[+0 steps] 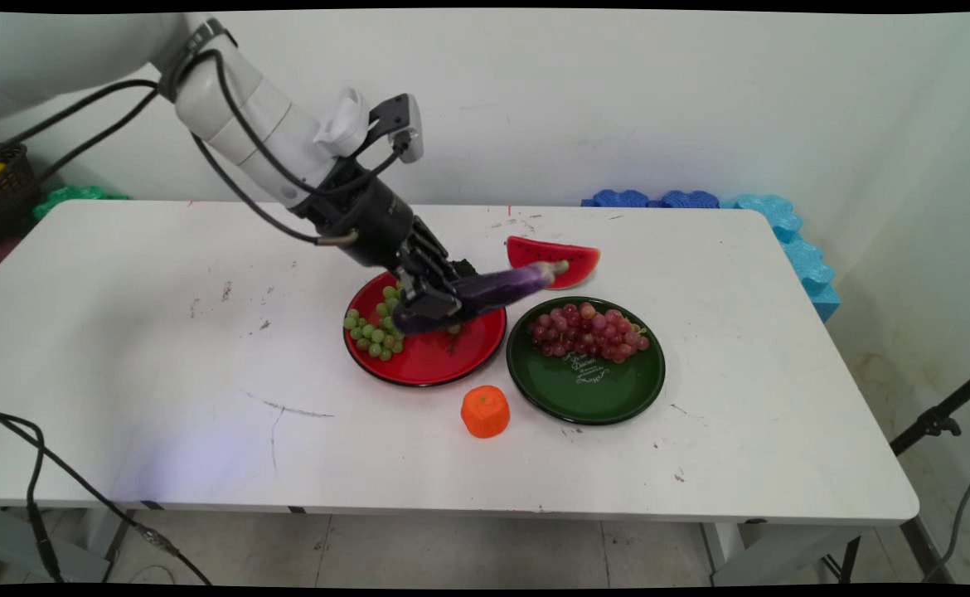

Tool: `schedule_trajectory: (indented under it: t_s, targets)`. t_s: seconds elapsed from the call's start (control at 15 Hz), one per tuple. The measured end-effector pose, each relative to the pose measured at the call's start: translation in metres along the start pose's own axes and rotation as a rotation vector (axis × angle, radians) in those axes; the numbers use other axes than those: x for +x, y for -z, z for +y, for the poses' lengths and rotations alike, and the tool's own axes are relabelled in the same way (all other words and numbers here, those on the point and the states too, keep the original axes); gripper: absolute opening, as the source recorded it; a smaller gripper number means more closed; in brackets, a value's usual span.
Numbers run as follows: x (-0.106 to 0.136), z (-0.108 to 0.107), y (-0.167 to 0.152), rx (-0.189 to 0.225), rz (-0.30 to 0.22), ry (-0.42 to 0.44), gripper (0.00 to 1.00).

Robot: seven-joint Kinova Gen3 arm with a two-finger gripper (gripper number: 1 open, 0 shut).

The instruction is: Place the picked object on the table

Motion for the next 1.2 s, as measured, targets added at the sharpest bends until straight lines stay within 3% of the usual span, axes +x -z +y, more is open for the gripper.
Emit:
schedule_trajectory:
  t_s: [0.27,0.53,1.2]
  targets:
    - [-0.007,0.037,-0.004,-0.038,-0.019,-0.025,0.00]
    - [-0.024,0.065,-0.029,-0.054,-0.044,-0.061,0.00]
    - [-0.059,0.080,-0.100,-0.045,-0.086,-0.124,0.00]
